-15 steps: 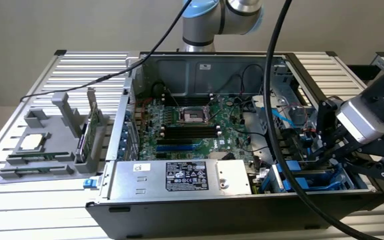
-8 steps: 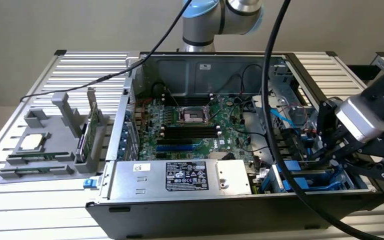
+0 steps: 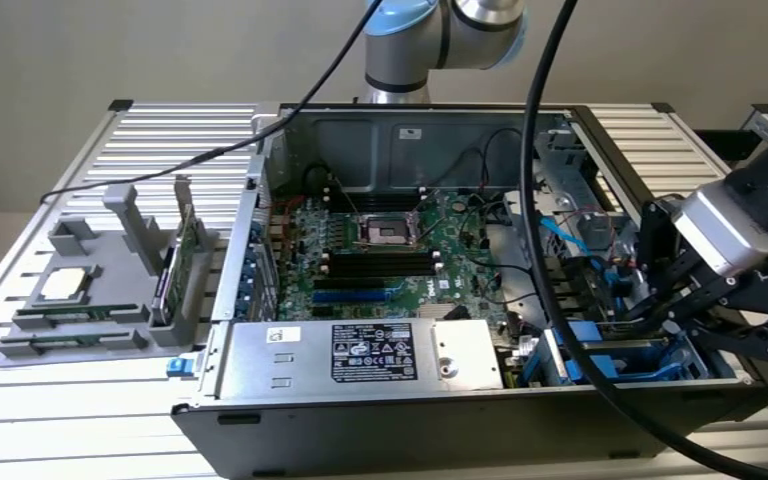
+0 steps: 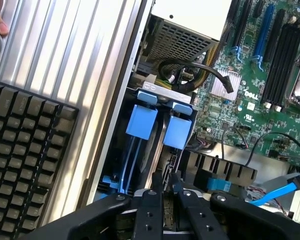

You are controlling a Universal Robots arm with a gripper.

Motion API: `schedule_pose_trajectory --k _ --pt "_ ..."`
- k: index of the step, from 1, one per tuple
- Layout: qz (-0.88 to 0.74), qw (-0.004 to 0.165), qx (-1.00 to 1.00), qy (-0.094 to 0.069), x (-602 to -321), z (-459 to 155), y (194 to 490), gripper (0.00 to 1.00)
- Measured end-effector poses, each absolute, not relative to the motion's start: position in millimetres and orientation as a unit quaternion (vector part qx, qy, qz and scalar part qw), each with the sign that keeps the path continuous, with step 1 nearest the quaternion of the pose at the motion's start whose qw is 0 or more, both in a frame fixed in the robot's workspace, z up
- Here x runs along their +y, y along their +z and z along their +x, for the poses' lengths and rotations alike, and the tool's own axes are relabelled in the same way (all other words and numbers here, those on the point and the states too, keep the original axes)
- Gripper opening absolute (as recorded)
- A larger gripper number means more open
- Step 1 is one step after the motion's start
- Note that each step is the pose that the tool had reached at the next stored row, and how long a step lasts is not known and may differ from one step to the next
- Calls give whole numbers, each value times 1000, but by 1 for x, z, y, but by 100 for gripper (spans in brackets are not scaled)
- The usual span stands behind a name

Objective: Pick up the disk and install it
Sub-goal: 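Insert the first disk wire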

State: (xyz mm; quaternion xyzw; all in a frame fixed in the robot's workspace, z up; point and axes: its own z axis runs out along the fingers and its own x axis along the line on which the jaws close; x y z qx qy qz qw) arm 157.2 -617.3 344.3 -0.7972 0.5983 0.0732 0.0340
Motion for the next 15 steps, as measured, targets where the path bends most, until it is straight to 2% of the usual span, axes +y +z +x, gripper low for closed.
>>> schedule_pose_trajectory --k 15 --pt "-778 23 625 64 -617 157 349 18"
